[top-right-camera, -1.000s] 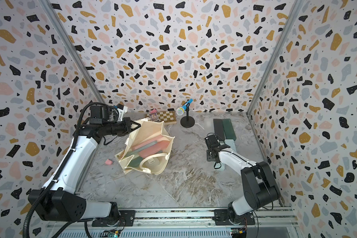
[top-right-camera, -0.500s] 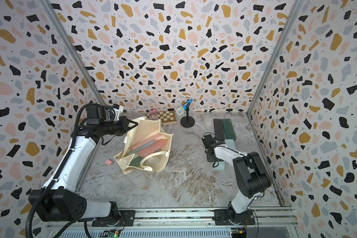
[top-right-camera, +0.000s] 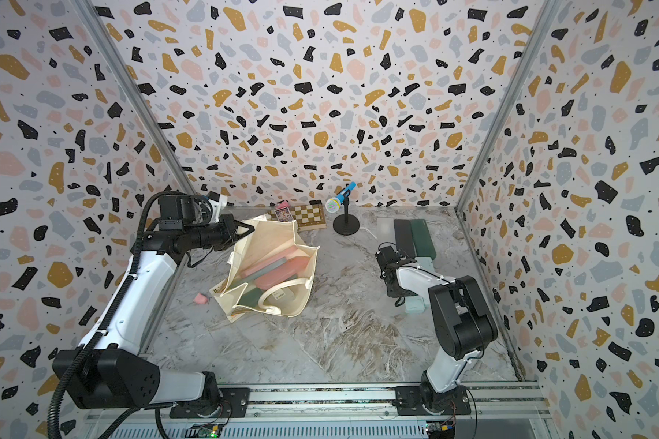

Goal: Take out the pencil case from the canvas bag
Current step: Place the pencil case at the center of the board.

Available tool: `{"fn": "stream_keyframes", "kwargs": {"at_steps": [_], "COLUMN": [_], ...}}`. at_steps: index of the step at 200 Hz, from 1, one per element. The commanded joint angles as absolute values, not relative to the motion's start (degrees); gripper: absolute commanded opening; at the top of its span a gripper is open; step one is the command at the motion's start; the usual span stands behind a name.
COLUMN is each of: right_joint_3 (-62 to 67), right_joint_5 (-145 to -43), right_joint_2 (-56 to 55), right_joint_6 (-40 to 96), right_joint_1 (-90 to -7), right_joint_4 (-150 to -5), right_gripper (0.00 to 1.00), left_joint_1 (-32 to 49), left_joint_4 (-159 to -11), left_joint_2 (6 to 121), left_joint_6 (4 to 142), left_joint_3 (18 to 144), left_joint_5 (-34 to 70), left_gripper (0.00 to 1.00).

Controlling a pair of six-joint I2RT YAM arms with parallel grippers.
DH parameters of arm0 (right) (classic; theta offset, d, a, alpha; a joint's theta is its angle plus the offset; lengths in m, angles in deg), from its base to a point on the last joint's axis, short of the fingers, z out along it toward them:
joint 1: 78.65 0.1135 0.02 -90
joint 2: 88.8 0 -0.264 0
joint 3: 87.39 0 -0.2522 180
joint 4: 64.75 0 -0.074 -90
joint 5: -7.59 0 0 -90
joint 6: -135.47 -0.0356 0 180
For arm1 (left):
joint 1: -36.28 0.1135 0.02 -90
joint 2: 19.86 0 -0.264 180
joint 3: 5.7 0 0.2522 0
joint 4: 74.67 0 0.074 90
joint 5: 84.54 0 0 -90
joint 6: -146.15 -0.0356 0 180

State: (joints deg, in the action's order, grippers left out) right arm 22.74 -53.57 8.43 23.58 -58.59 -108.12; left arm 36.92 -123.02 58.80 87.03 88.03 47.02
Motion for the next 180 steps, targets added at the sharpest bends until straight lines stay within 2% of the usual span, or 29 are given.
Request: {"fn": "stream_keyframes", "kwargs": {"at_steps": [1, 63, 85, 114, 161, 180], "right_joint_3": [20.6, 19.9, 21.4, 24.9, 27.9, 30.4], "right_joint_5": [-52.2, -52.8, -54.2, -61.3, -66.4, -69.4], "right_joint_2": [8.3, 6.6, -1.3, -13.4, -23.6, -27.5], "right_joint_6": [23.8, 23.7, 24.8, 23.9, 21.3, 21.7], "right_joint_1": [-59.0, -59.1, -57.8, -58.0, -58.1, -58.1], "right_joint_4": [-109.6, -109.4, -105.5, -99.6, -97.7, -95.0], "right_gripper": [0.48, 0.48, 0.48, 0.59, 0.61, 0.66], "left_joint_1": [37.2, 37.2, 36.6, 33.1, 25.5, 21.7], "left_joint_4": [-120.3, -121.2, -122.9, -128.5, -131.9, -133.7], "left_joint_2": [58.3, 58.3, 58.0, 57.7, 59.1, 60.4], "left_joint_6": [86.6, 85.6, 84.1, 78.2, 72.7, 70.8], "left_joint_3": [87.6, 88.4, 90.1, 93.9, 97.1, 99.0], "left_joint_5": [48.6, 47.6, 45.4, 35.5, 26.6, 23.6], "left_gripper": [0.0, 0.0, 0.0, 0.0, 0.0, 0.0]}}
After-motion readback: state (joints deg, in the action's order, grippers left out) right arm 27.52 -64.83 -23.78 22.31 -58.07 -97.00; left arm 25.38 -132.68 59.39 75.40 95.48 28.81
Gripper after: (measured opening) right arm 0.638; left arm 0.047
